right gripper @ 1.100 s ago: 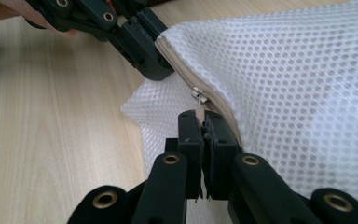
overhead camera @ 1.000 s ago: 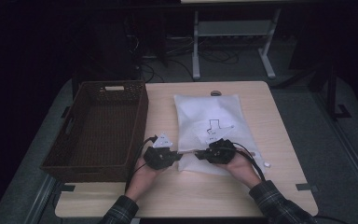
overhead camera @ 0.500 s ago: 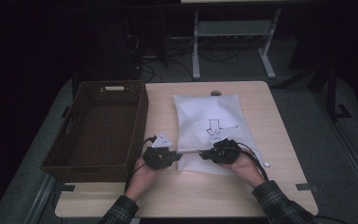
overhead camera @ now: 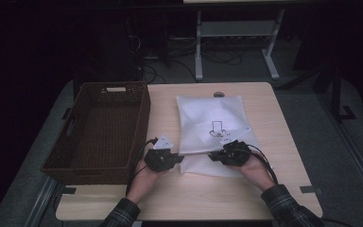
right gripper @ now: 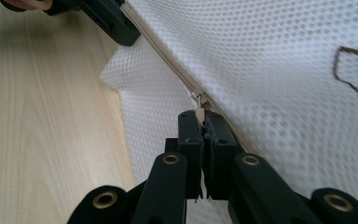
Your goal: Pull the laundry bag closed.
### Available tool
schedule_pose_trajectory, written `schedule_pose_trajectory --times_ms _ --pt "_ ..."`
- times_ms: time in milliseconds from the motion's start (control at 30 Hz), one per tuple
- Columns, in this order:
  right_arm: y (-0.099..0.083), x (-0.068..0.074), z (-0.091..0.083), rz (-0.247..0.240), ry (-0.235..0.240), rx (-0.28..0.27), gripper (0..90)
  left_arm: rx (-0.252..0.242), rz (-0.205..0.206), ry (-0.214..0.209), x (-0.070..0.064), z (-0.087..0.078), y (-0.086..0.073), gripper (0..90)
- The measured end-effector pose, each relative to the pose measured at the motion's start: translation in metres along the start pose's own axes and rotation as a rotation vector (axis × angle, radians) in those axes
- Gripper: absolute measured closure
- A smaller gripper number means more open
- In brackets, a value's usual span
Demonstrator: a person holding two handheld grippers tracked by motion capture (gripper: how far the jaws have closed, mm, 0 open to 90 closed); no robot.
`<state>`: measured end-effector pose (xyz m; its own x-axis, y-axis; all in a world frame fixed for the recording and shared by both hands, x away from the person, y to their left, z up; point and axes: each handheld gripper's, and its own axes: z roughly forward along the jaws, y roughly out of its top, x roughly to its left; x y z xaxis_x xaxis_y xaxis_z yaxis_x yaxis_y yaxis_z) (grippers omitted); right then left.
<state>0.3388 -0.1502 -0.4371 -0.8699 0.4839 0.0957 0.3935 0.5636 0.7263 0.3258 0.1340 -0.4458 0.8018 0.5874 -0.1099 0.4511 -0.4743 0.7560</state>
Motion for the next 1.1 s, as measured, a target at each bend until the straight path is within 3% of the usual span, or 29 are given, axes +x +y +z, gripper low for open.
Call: schedule_pose_trajectory --times_ms 1100 --pt "-0.037 -0.024 -0.048 0.080 -0.084 -0.003 86.2 -0.006 -0.017 0.006 0.002 -0.001 -0.001 83.0"
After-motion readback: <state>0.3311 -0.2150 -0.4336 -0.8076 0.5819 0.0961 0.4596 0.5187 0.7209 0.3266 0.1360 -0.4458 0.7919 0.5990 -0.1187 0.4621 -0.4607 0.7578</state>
